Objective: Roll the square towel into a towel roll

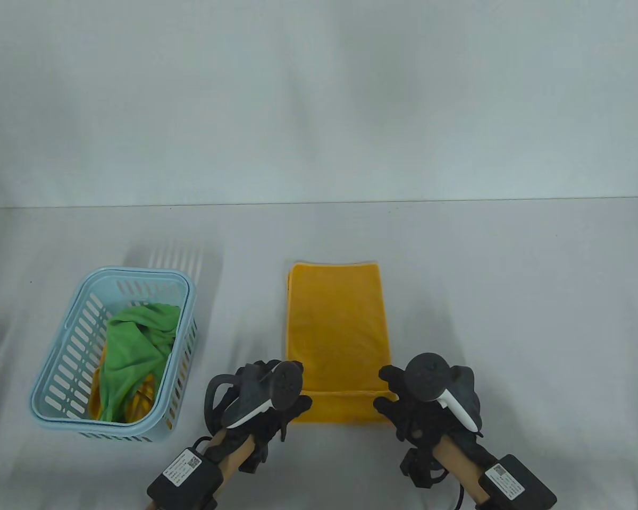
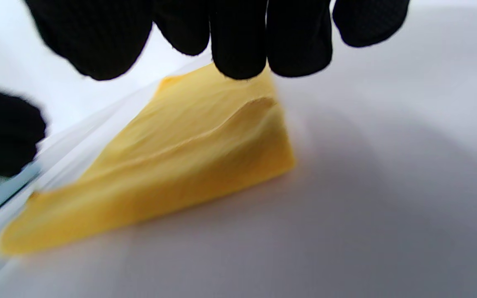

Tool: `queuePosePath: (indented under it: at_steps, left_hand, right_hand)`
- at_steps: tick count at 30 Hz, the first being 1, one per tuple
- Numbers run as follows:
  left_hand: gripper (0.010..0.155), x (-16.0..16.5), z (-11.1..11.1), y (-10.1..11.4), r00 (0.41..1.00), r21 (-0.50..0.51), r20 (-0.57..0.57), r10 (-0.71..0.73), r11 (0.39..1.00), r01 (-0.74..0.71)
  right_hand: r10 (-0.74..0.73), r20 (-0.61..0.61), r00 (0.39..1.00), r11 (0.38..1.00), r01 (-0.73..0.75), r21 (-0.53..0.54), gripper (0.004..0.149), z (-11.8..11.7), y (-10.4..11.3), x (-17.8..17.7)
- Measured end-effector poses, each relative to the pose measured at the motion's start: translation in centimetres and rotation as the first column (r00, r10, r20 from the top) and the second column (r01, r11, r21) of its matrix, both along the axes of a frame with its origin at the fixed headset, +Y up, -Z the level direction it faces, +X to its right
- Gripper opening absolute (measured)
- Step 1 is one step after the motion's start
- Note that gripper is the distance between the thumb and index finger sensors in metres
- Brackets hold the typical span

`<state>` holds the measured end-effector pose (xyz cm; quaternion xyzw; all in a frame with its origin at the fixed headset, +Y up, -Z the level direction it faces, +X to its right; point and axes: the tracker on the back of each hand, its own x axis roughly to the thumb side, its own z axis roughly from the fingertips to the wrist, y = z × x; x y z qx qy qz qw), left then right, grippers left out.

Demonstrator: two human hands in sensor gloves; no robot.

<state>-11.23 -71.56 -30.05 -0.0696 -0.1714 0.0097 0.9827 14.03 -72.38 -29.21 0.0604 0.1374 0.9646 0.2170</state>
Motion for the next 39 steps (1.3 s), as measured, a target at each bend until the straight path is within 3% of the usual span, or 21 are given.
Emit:
queuePosePath:
  at_steps: [4,10,16,23,31,35,39]
  left_hand:
    - [0.071,1.1,0.4,-1.2,0.992,-0.036,0.099,-0.078,0.996,0.082]
    - [0.072,1.9,0.6,-3.4,0.974,-0.054,0.121,-0.192,0.978,0.199]
    - [0.073,1.9,0.8,-3.9,0.969,-0.033,0.12,-0.217,0.974,0.222]
    - [0.079,1.6,0.8,-4.3,0.964,-0.057,0.121,-0.235,0.968,0.243]
    - [0.083,0.8,0.0,-4.4,0.98,-0.116,0.077,-0.181,0.975,0.189]
    - [0.07,0.4,-0.4,-3.6,0.986,-0.081,0.06,-0.154,0.984,0.159]
    - [0.063,-0.4,-0.9,-2.8,1.0,-0.126,0.007,-0.027,0.992,0.028]
  right_hand:
    - [0.128,-0.069,0.989,0.992,-0.129,-0.01,0.068,0.3,-0.9,-1.1]
    - [0.255,-0.073,0.964,0.966,-0.257,-0.02,0.069,0.2,-2.9,-1.2]
    - [0.4,-0.117,0.909,0.915,-0.388,0.112,0.07,0.6,-3.5,-1.9]
    - [0.364,-0.072,0.929,0.923,-0.349,0.165,0.051,0.5,-3.4,-2.0]
    - [0.175,-0.022,0.984,0.982,-0.173,0.071,0.049,-0.8,-2.9,0.0]
    - [0.079,0.023,0.997,0.997,-0.08,0.017,0.049,-1.3,-2.8,0.8]
    - [-0.003,0.059,0.998,1.0,0.004,-0.026,0.049,-1.7,-2.6,1.6]
